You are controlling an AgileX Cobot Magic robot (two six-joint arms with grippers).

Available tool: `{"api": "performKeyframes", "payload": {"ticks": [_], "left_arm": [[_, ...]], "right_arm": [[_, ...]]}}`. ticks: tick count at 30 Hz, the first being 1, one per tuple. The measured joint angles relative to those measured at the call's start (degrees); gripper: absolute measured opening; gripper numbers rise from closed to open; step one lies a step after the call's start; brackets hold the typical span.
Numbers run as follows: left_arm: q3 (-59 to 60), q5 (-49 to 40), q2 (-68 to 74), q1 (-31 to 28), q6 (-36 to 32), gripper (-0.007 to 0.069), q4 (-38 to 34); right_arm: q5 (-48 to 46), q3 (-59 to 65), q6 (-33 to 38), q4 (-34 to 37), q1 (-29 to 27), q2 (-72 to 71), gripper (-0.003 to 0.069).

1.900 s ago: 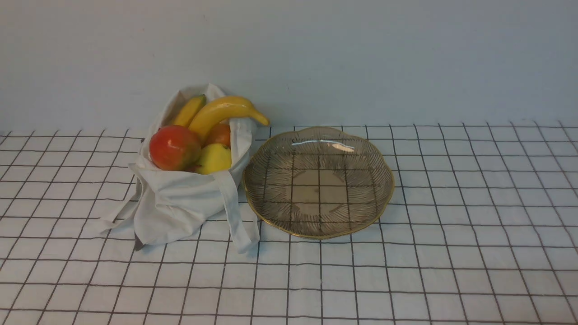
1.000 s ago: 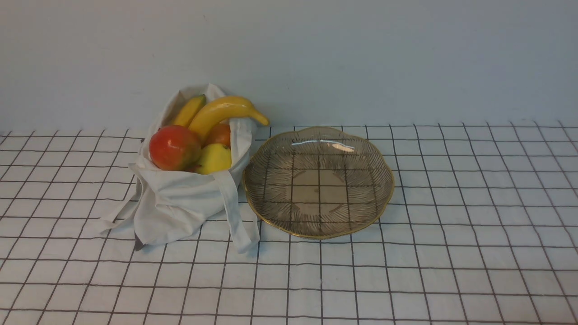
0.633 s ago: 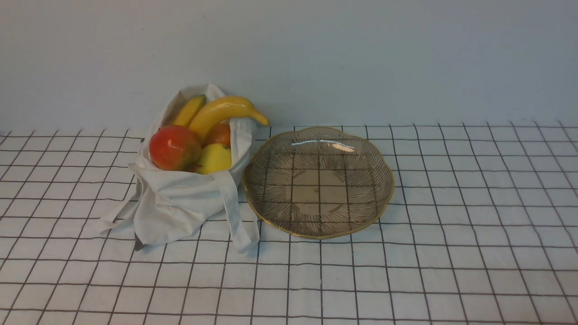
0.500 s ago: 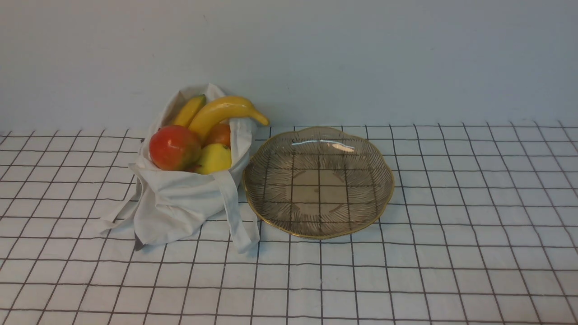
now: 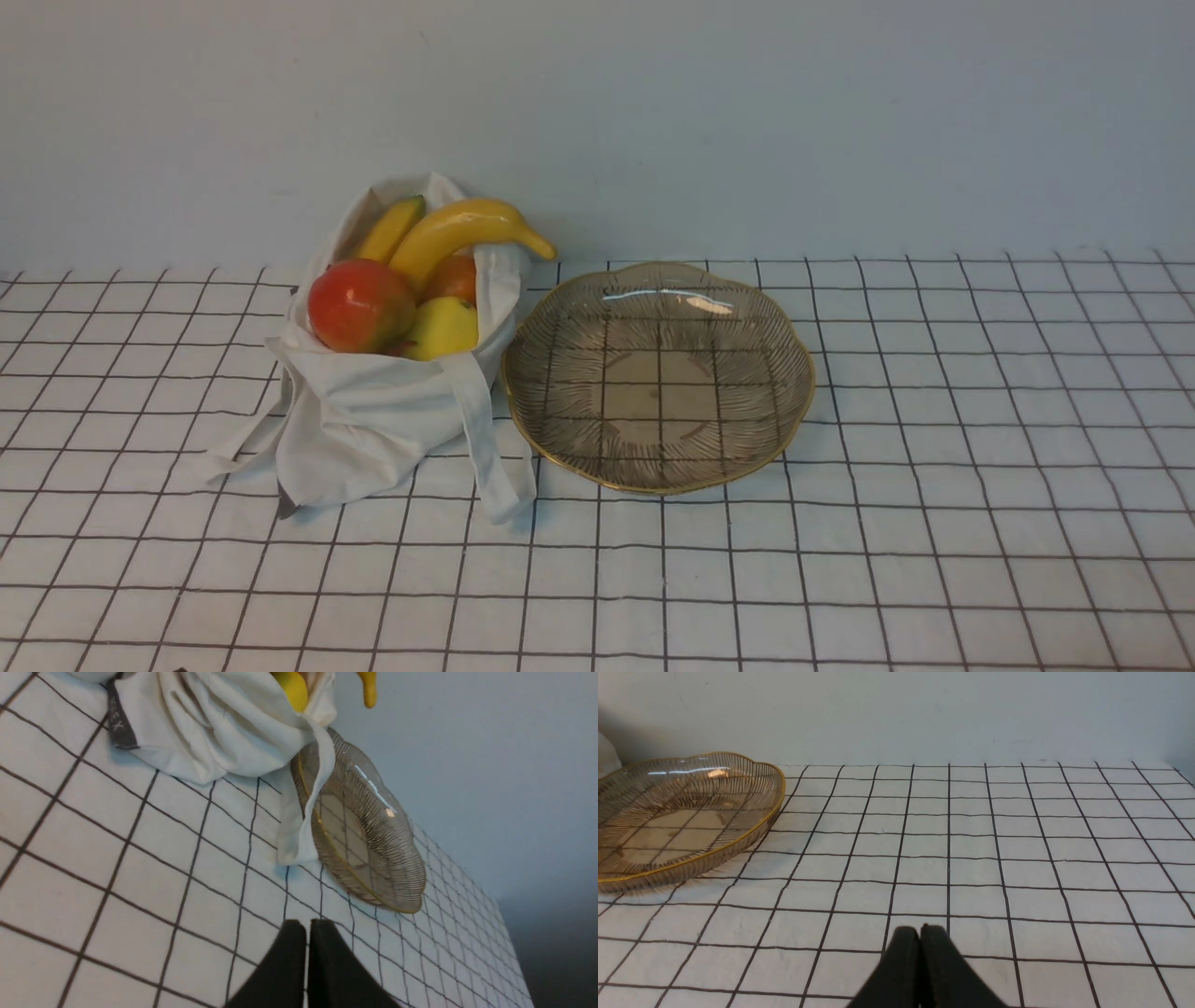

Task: Take the fruit out of the bag on the white checkered tablecloth and place them on the plate.
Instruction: 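Reach into the bag and grasp the red fruit inside it with the left gripper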

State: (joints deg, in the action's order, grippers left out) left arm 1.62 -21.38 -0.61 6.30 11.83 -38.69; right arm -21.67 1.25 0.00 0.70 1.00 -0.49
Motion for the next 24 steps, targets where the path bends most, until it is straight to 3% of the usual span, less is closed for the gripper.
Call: {"api": "performKeyframes", "payload": {"ticks": [5,10,15,16,18,24], "left_arm": [[-0.34,0.07,0.00,0.00,-1.67,-0.0008,-2.62],[-11.38,-5.50,4.27,0.00,-3.04,-0.0008,-2.26],[-24.55,-18.65,22.27,0.00,-3.35,-0.0008,8.01],[-30.74,-25.09,31.08,0.00,-3.46,-0.0008,14.31],[-35.65,-29.93,39.65,0.00,-3.75,-0.0008,19.62],[-50.71,-35.42,60.95,0.00,-3.53,-0.0007,32.38]], "right_arm": [[0.00,0.00,0.00,0.00,0.00,0.00,-0.0016],[0.00,0.00,0.00,0.00,0.00,0.00,-0.0016],[0.00,0.00,0.00,0.00,0.00,0.00,-0.0016],[0.00,0.00,0.00,0.00,0.00,0.00,-0.0016],[0.00,0.00,0.00,0.00,0.00,0.00,-0.0016],[0.00,0.00,0.00,0.00,0.00,0.00,-0.0016]]}}
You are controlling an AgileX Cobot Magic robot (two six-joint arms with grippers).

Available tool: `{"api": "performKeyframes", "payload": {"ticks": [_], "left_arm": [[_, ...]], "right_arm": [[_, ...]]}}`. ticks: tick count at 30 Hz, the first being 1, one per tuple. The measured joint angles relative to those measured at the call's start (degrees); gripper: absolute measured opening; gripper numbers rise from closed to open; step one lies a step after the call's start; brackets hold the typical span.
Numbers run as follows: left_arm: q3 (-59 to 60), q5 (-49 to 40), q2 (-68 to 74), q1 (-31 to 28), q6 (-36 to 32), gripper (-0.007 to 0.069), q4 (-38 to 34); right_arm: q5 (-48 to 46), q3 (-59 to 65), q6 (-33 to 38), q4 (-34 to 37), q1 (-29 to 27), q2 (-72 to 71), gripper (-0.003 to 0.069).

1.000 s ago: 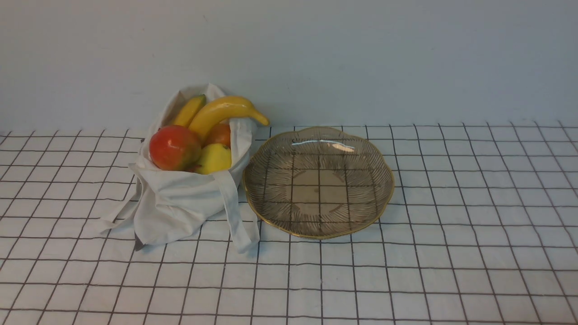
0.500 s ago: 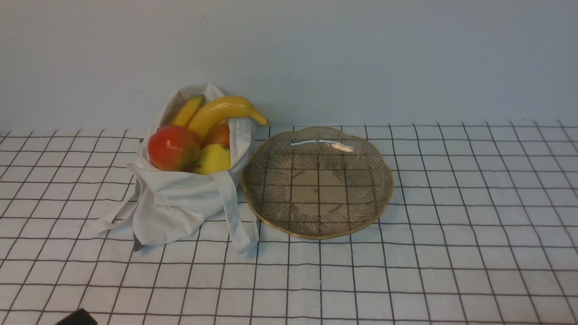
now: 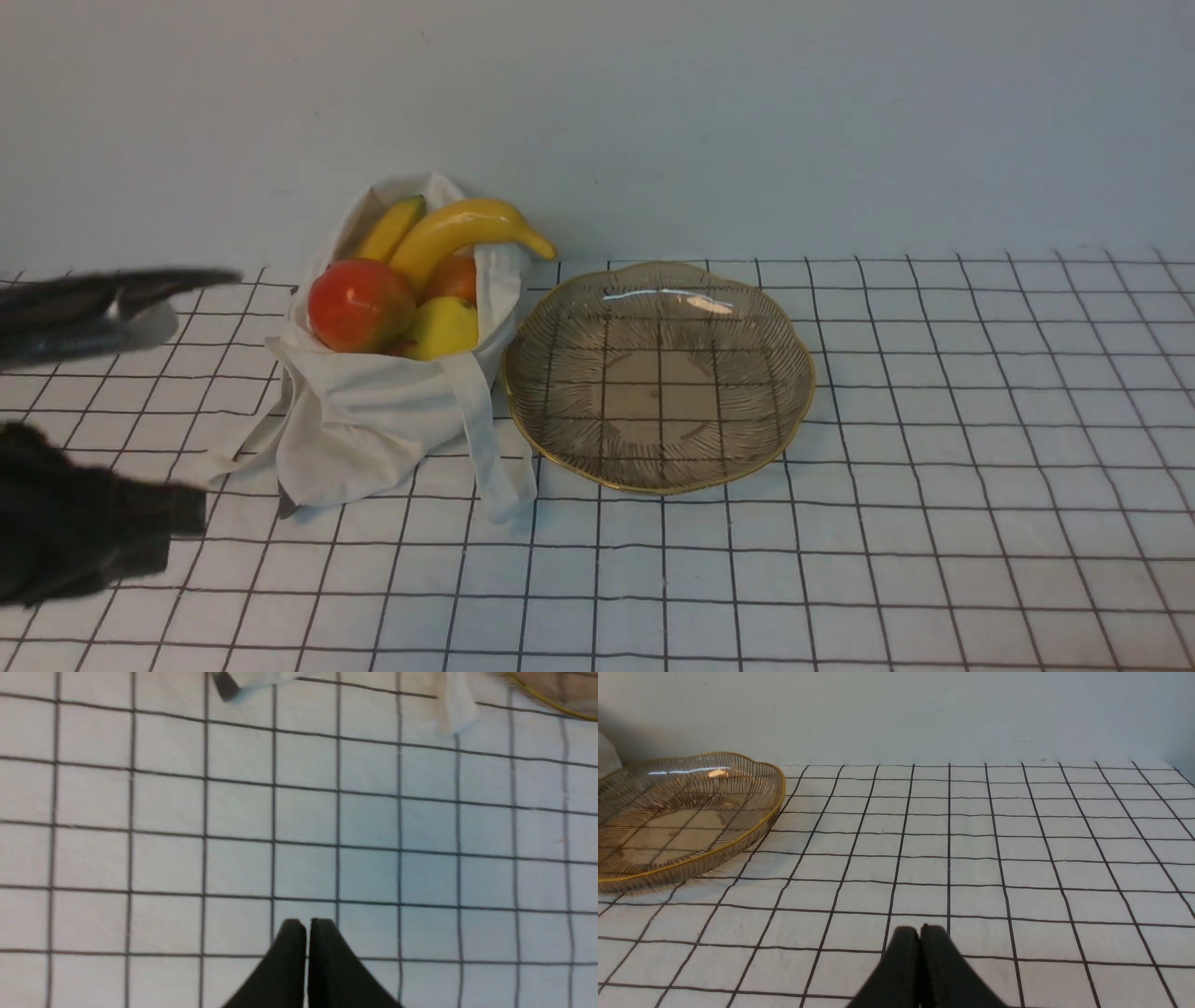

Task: Take the fruit out of the bag on the white checkered tablecloth and place them on the plate.
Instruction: 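Reach into the bag and grasp the red fruit inside it with the left gripper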

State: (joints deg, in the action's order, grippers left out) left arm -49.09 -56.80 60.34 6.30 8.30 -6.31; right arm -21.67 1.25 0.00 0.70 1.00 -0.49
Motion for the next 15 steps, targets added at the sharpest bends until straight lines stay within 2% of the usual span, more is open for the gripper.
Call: {"api": "performKeyframes", "payload": {"ticks": [10,14,15], "left_arm": [[-21.18,0.29,21.26,0.00,-2.52,0.0021,3.43],[-24.95,1.88,26.29,0.00,-0.39,0.0090,1.77],[-26.29,2.79,29.12,0.00,0.21,0.0151,0.43]], "right_arm": [[0.00,0.00,0.00,0.00,0.00,0.00,-0.0016],[0.00,0.00,0.00,0.00,0.00,0.00,-0.0016],[0.00,0.00,0.00,0.00,0.00,0.00,-0.0016]]}}
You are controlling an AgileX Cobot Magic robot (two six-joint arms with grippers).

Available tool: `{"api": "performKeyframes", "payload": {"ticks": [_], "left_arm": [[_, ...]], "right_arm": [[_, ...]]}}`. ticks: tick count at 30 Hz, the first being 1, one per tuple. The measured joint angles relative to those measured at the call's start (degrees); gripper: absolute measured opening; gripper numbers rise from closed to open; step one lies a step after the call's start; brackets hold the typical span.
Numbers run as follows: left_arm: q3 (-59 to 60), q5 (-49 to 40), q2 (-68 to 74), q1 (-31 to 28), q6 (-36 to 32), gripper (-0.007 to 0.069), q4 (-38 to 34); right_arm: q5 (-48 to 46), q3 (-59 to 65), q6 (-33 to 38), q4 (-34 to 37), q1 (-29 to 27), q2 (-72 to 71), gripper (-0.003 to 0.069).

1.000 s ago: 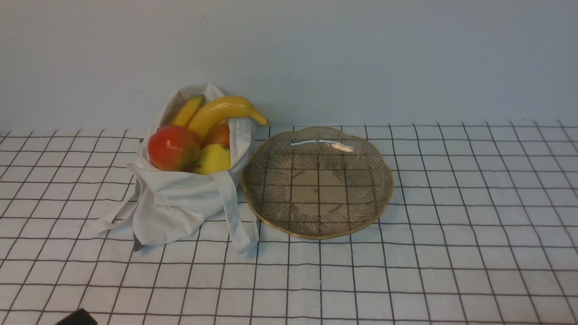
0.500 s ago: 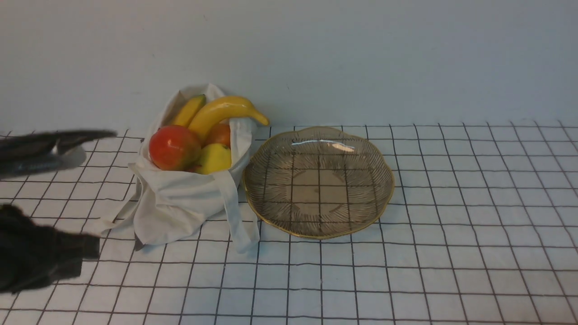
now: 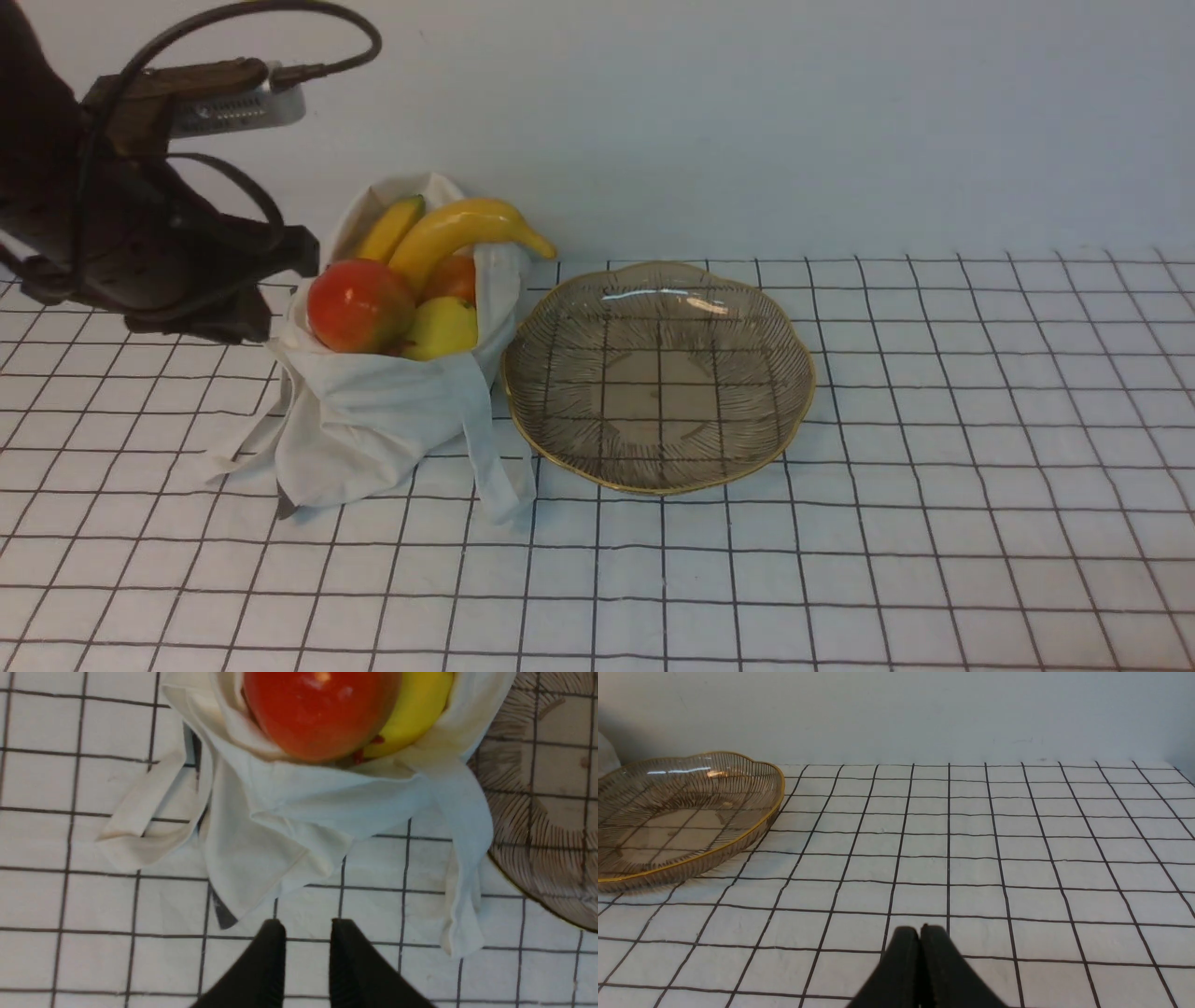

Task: Take the fruit out of the bag on the white checkered tablecloth and place them on the plate.
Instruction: 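Reach into the bag and grasp the red fruit inside it with the left gripper, then move the pomegranate from the bag into the fruit plate with the left gripper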

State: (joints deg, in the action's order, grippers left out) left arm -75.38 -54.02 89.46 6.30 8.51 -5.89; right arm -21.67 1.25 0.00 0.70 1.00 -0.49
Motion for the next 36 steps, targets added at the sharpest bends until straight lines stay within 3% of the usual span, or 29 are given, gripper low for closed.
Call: {"api": "performKeyframes", "payload": {"ticks": [2,8,12,22,28,36], "left_arm": [[-0.63,0.86,1.39,0.00,0.06,0.0194,-0.50],[-5.29,6.91,8.83,0.00,0.39,0.0513,-0.88],[-7.05,11.61,13.23,0.00,0.45,0.0660,-1.02],[-7.11,19.75,19.60,0.00,0.19,0.0668,-4.94],[-7.13,20.02,19.94,0.00,-0.13,0.0590,-5.97],[-7.13,17.51,18.64,-0.29,-0.58,0.0590,-6.08]], "right_arm": [[0.00,0.00,0.00,0.00,0.00,0.00,-0.0016],[0.00,0.00,0.00,0.00,0.00,0.00,-0.0016],[0.00,0.00,0.00,0.00,0.00,0.00,-0.0016],[0.00,0.00,0.00,0.00,0.00,0.00,-0.0016],[0.00,0.00,0.00,0.00,0.00,0.00,-0.0016],[0.00,0.00,0.00,0.00,0.00,0.00,-0.0016]]}}
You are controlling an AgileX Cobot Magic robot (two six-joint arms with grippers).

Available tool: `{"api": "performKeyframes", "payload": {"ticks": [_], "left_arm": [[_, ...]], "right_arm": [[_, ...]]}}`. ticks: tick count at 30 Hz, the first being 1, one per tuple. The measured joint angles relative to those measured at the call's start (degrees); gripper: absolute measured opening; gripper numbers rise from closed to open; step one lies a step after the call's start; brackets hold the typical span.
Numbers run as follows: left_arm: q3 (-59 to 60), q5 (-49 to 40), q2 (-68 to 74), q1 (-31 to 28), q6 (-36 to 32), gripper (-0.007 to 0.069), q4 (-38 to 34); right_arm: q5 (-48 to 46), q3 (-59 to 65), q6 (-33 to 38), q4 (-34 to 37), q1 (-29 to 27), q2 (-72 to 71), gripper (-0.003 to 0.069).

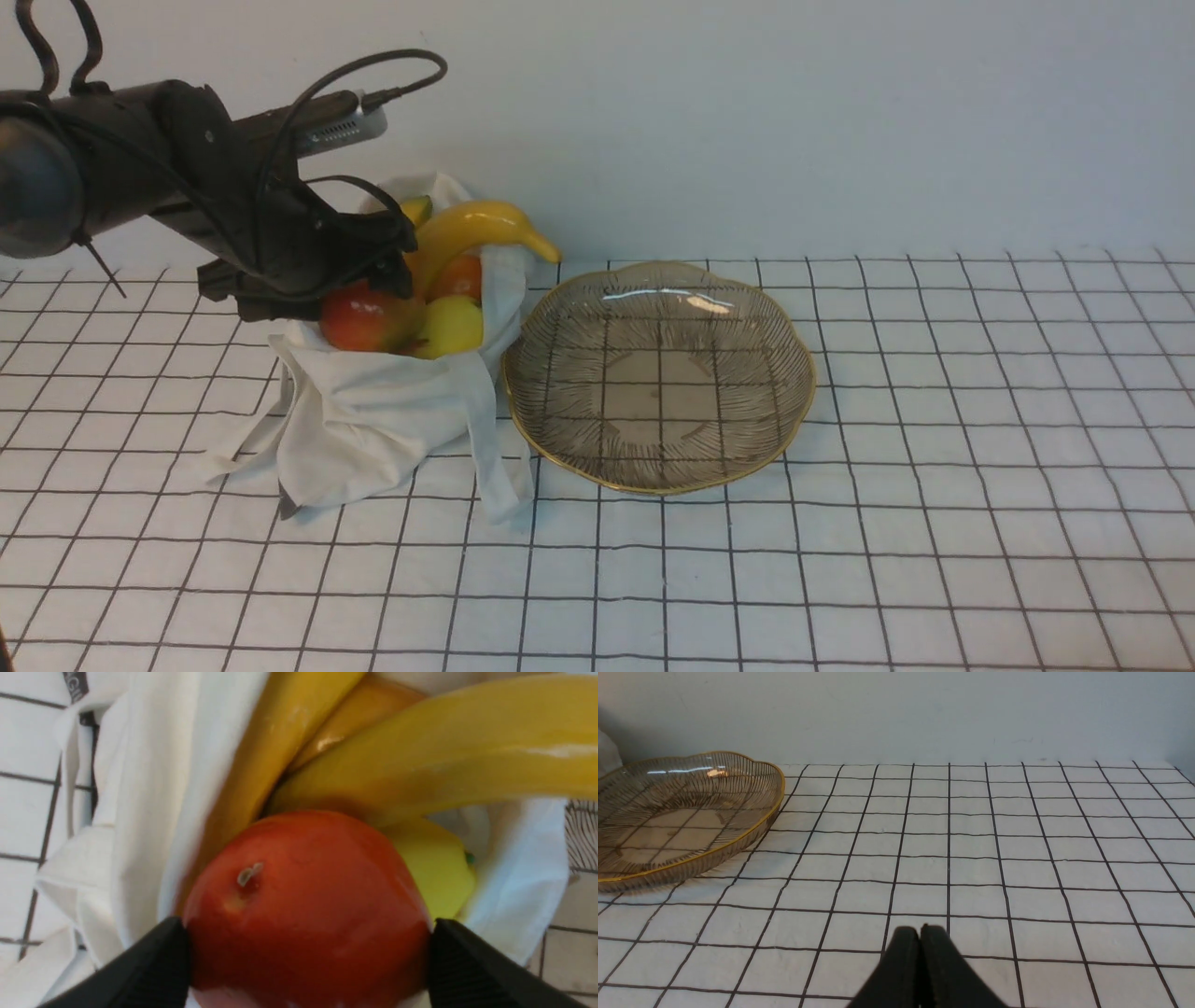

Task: Take the fruit out of the bag on the white checkered tablecloth and place them on the plate.
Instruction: 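Move the pomegranate from the bag into the fruit plate with the left gripper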

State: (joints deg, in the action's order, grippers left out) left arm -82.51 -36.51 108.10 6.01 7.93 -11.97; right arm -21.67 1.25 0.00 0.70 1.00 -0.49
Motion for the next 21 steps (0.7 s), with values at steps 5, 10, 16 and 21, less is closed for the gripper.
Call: {"api": "performKeyframes", "payload": {"ticks": [5,10,16,21], "left_arm": [[0.00,-1.16,-6.12,-0.55,0.00,0.0590,0.12],[-0.66,-1.31,-13.95,-0.74,0.05,0.0590,0.01],[-3.51,-3.40,-18.38,2.98,-0.73,0.0590,-4.56],[-3.51,-2.00,-13.49,11.55,-4.54,0.0590,-10.27]], "right_arm": [[0.00,0.00,0.00,0.00,0.00,0.00,-0.0016],[0.00,0.00,0.00,0.00,0.00,0.00,-0.0016],[0.00,0.00,0.00,0.00,0.00,0.00,-0.0016],[0.00,0.00,0.00,0.00,0.00,0.00,-0.0016]]}}
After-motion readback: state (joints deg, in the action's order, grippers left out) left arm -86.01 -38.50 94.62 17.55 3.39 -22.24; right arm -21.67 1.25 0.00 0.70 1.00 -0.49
